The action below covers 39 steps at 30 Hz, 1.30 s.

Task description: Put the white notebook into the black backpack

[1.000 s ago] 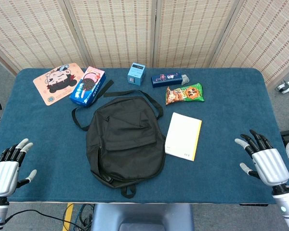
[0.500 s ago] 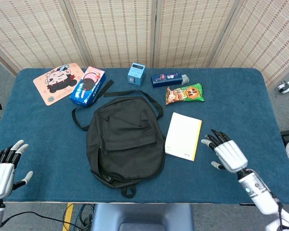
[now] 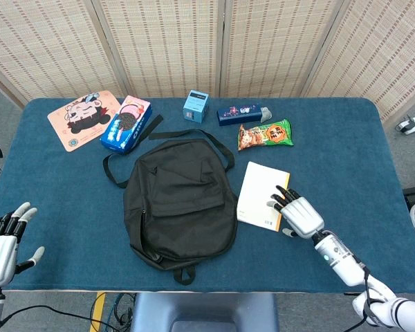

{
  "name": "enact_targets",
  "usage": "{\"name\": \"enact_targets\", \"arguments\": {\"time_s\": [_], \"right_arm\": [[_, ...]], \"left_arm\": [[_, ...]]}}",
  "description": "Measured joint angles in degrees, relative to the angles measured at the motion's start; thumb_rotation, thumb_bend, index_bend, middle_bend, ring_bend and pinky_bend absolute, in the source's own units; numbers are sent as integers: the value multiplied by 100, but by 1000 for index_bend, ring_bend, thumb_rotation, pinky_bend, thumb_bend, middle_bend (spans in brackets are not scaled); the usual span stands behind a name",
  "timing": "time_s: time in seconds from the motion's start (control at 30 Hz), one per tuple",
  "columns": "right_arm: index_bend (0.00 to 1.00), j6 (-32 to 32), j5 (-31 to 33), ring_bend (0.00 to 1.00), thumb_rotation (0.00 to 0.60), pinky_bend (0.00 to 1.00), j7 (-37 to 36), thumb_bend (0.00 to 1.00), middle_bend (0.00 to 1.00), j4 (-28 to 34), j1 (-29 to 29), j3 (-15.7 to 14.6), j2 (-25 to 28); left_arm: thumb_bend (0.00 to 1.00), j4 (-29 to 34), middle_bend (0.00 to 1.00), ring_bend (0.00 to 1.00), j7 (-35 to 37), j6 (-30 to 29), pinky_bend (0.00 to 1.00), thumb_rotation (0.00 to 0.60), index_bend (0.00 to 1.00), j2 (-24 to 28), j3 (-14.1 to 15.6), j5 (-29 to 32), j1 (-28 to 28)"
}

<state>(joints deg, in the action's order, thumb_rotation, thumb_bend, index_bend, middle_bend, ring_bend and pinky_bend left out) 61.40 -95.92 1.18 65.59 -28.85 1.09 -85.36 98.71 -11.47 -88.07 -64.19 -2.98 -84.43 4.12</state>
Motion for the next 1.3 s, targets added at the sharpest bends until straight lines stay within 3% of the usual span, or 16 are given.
{"name": "enact_targets", "arguments": {"time_s": [0.27,0.77,1.3], "right_arm": [[252,-121,0,25,600,164,-227,46,201,-449,-176,-122,-239],[262,-250,77,25,600,164,-317,53,201,-753,-420,-215,-478],[333,-84,19,31,600,165,-621,295,238,-1102,-567,-282,-724]], "left_arm": [[256,-34,126,138,27,4,150,600,178,6,-8,40,-25],[256,-76,126,139,59,21,150,600,178,-1,-25,67,-36],[256,-64,126,139,43,12,150,600,178,12,-19,59,-60]]}}
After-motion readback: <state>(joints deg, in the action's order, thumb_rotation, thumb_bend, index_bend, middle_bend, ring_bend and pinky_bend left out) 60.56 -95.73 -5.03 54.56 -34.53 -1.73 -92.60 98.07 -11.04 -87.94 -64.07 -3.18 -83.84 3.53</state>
